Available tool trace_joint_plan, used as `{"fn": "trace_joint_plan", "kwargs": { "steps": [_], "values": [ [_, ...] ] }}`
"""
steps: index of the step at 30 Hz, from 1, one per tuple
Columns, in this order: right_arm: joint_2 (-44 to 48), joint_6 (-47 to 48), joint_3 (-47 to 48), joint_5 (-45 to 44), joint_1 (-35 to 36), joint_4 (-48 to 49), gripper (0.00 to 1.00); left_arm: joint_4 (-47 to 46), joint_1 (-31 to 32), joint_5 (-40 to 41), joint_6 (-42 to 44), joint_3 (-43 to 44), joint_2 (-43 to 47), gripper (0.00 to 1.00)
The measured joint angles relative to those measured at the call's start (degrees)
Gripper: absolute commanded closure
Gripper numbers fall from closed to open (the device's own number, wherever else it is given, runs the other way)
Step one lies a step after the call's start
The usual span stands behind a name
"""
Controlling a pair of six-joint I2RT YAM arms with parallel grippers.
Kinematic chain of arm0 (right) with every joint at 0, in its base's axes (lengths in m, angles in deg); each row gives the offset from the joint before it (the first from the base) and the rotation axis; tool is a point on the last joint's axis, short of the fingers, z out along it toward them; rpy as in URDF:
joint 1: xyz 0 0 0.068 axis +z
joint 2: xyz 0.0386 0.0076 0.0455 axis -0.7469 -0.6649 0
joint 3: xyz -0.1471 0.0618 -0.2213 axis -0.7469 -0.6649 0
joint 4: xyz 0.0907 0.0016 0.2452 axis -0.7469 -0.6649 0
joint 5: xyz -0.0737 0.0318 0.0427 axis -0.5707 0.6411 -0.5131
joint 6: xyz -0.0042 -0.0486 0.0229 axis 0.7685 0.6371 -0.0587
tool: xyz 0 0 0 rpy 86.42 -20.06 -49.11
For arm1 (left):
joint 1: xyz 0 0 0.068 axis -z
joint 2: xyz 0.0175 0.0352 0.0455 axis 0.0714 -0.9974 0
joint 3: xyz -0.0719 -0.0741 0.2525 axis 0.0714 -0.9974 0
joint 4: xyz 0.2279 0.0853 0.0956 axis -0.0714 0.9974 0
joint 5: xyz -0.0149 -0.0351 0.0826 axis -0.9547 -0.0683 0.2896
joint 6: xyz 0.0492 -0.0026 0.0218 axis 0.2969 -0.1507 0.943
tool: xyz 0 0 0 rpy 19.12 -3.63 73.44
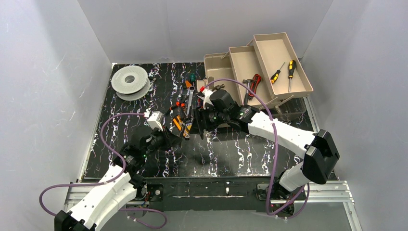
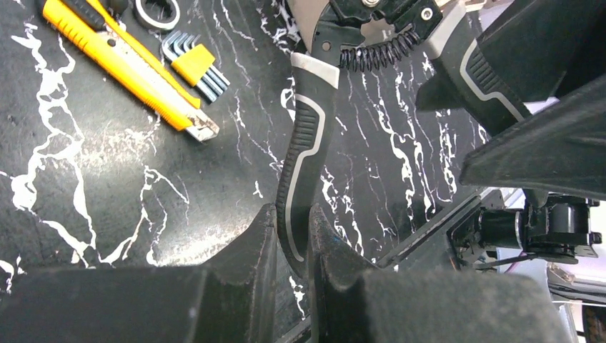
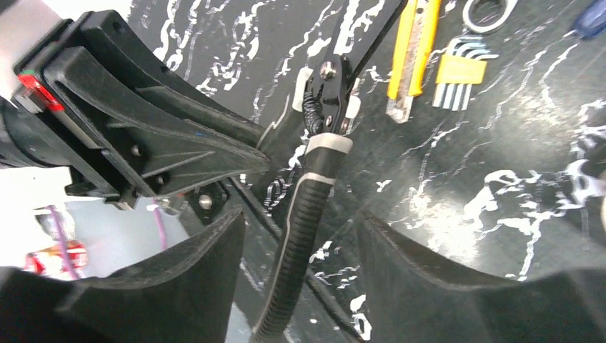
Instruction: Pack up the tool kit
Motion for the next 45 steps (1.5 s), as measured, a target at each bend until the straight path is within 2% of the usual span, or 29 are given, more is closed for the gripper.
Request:
{"fn": "trace_joint_plan", "kwargs": {
  "steps": [3, 4, 6, 9, 11, 13, 20, 32, 40, 45],
  "values": [
    [-0.2, -1.3, 0.1, 1.9, 0.0, 0.6, 0.84, -1.0, 0.0, -0.4, 0.4, 0.0, 0.7, 1.0],
    [-0.2, -1.6, 0.1, 2.3, 0.0, 0.8, 0.95, -1.3, 0.0, -0.6, 0.4, -0.1, 0.7, 0.94],
    [-0.2, -2.4, 0.1, 3.1, -0.1, 1.1, 0.99, -1.7, 0.0, -0.7, 0.9, -0.3, 0.7, 0.61],
    [-0.2, -2.7, 0.3, 2.8, 0.0, 0.9, 0.99, -3.1, 0.0, -1.0, 1.2, -0.7, 0.5, 0.24],
    [-0.1, -2.6, 0.3, 1.8, 0.0, 0.3, 0.99, -4.4, 0.0, -1.4, 0.9, -0.7, 0.1, 0.09],
    [0.0, -2.4, 0.3, 0.4, 0.0, 0.1, 0.99, -5.1, 0.0, -1.5, 0.7, -0.7, -0.5, 0.02],
    [2.5, 0.3, 0.0, -7.6, 0.0, -3.1, 0.99, -7.9, 0.0, -1.1, 0.4, -2.0, -0.2, 0.02],
    [6.4, 9.6, 2.5, -27.8, -0.9, -10.6, 0.99, -8.3, 0.0, 1.1, 1.9, -3.1, 3.8, 0.02],
    [7.2, 15.6, 10.3, -39.6, -3.6, -15.5, 0.99, -8.2, 0.0, 2.0, 2.3, -3.1, 6.4, 0.02],
    [4.2, 18.6, 17.0, -45.6, -4.4, -18.1, 0.99, -7.1, 0.0, 2.9, 2.2, -3.1, 6.0, 0.02]
  ]
}}
